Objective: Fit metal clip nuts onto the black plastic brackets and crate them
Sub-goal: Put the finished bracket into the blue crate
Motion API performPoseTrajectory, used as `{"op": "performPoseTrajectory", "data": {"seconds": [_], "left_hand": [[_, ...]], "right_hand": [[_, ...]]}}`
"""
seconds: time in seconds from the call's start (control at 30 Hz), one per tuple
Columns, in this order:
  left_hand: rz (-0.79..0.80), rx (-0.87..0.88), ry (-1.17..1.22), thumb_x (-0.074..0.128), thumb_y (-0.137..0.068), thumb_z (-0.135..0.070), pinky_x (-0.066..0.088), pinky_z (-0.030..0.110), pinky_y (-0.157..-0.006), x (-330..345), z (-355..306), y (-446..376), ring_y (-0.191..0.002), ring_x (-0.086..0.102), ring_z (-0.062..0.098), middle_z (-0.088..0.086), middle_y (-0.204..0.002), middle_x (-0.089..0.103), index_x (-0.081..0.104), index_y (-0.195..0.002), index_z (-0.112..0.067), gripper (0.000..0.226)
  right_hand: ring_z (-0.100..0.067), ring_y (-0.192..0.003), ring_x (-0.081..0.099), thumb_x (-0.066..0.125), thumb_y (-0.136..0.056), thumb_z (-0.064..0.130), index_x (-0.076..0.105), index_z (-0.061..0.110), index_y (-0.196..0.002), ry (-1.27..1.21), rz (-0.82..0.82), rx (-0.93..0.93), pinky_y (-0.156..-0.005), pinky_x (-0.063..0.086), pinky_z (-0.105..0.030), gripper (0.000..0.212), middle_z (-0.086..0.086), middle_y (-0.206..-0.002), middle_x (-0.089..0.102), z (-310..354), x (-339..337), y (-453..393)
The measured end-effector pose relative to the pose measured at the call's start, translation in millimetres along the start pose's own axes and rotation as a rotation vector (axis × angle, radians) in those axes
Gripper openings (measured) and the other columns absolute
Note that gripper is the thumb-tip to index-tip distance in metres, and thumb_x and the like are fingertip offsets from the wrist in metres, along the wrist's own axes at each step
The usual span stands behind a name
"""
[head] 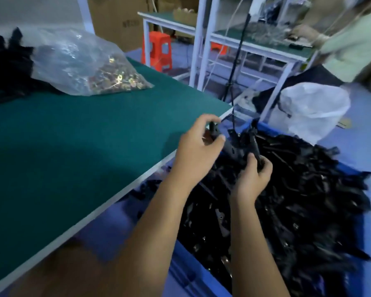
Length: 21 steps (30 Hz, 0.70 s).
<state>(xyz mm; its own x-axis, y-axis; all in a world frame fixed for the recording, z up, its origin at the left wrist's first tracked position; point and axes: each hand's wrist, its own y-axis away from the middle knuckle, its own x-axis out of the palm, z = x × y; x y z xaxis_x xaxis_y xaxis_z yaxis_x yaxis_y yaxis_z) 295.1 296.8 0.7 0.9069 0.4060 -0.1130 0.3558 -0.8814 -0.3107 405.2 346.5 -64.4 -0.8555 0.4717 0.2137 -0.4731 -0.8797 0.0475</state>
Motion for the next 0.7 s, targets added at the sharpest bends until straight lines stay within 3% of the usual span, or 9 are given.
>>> {"op": "performPoseTrajectory", "data": {"seconds": [0.07, 0.13, 0.2, 0.23, 0.3, 0.33, 0.43, 0.57, 0.7], "left_hand": [[0.131, -0.064, -0.086, 0.059, -0.086, -0.028, 0.058, 0.048, -0.078, 14, 20, 8, -0.08, 0.067, 0.023, -0.002, -0.085, 0.067, 0.053, -0.101, -0.048, 0.025], [0.286, -0.196, -0.196, 0.055, -0.095, -0.026, 0.057, 0.035, -0.08, 15, 44, 16, -0.09, 0.067, 0.015, -0.013, -0.097, 0.067, 0.051, -0.115, -0.049, 0.031], [0.424, -0.329, -0.302, 0.053, -0.1, -0.027, 0.049, 0.023, -0.073, 5, 65, 25, -0.093, 0.065, 0.013, -0.02, -0.099, 0.065, 0.046, -0.133, -0.043, 0.038], [0.461, -0.389, -0.334, 0.052, -0.1, -0.028, 0.047, 0.021, -0.071, -2, 73, 28, -0.092, 0.064, 0.013, -0.02, -0.101, 0.064, 0.047, -0.134, -0.041, 0.037], [0.504, -0.474, -0.397, 0.052, -0.101, -0.03, 0.05, 0.024, -0.077, -16, 80, 32, -0.092, 0.062, 0.01, -0.012, -0.108, 0.063, 0.054, -0.127, -0.037, 0.027], [0.526, -0.496, -0.42, 0.051, -0.101, -0.03, 0.052, 0.028, -0.082, -21, 79, 32, -0.094, 0.062, 0.01, -0.009, -0.111, 0.064, 0.056, -0.122, -0.037, 0.023], [0.583, -0.434, -0.361, 0.053, -0.099, -0.024, 0.051, 0.026, -0.078, -28, 55, 23, -0.09, 0.064, 0.006, -0.008, -0.107, 0.069, 0.06, -0.107, -0.038, 0.018], [0.465, -0.26, -0.062, 0.049, -0.101, -0.012, 0.045, 0.008, -0.062, -45, -3, -2, -0.069, 0.063, -0.004, -0.01, -0.088, 0.07, 0.061, -0.097, -0.034, 0.026], [0.174, -0.135, 0.01, 0.044, -0.101, -0.003, 0.043, 0.011, -0.059, -99, -33, -10, -0.063, 0.06, -0.002, -0.006, -0.081, 0.068, 0.061, -0.097, -0.023, 0.026]], "right_hand": [[-0.019, -0.085, 0.059, 0.062, -0.091, 0.029, 0.054, 0.035, -0.091, 0.04, -0.069, 0.016, -0.076, 0.049, -0.038, 0.01, -0.006, -0.109, 0.063, -18, -25, -9], [-0.02, -0.099, 0.06, 0.062, -0.093, 0.027, 0.055, 0.028, -0.102, 0.107, -0.143, 0.014, -0.089, 0.051, -0.042, 0.011, 0.001, -0.113, 0.058, -35, -42, -17], [-0.025, -0.116, 0.055, 0.061, -0.095, 0.027, 0.049, 0.021, -0.128, 0.189, -0.171, 0.09, -0.103, 0.046, -0.046, 0.036, -0.002, -0.13, 0.052, -51, -52, -25], [-0.029, -0.124, 0.051, 0.061, -0.096, 0.028, 0.037, 0.02, -0.143, 0.223, -0.162, 0.174, -0.107, 0.043, -0.047, 0.054, -0.007, -0.142, 0.044, -56, -54, -27], [-0.036, -0.134, 0.04, 0.062, -0.096, 0.032, 0.012, 0.019, -0.156, 0.346, -0.164, 0.361, -0.11, 0.037, -0.049, 0.079, -0.015, -0.157, 0.022, -63, -50, -26], [-0.038, -0.136, 0.035, 0.062, -0.096, 0.034, 0.008, 0.018, -0.156, 0.445, -0.183, 0.402, -0.111, 0.034, -0.051, 0.083, -0.016, -0.158, 0.016, -63, -45, -22], [-0.038, -0.136, 0.029, 0.062, -0.094, 0.031, 0.018, 0.015, -0.154, 0.567, -0.22, 0.292, -0.114, 0.025, -0.051, 0.077, -0.015, -0.156, 0.018, -54, -16, -5], [-0.034, -0.136, 0.028, 0.062, -0.092, 0.022, 0.032, 0.015, -0.148, 0.404, -0.147, 0.07, -0.11, 0.021, -0.046, 0.063, -0.012, -0.15, 0.025, -16, 46, 20], [-0.03, -0.132, 0.034, 0.062, -0.089, 0.019, 0.048, 0.017, -0.136, 0.258, 0.05, -0.132, -0.107, 0.026, -0.04, 0.049, -0.006, -0.138, 0.036, 32, 109, 61]]}}
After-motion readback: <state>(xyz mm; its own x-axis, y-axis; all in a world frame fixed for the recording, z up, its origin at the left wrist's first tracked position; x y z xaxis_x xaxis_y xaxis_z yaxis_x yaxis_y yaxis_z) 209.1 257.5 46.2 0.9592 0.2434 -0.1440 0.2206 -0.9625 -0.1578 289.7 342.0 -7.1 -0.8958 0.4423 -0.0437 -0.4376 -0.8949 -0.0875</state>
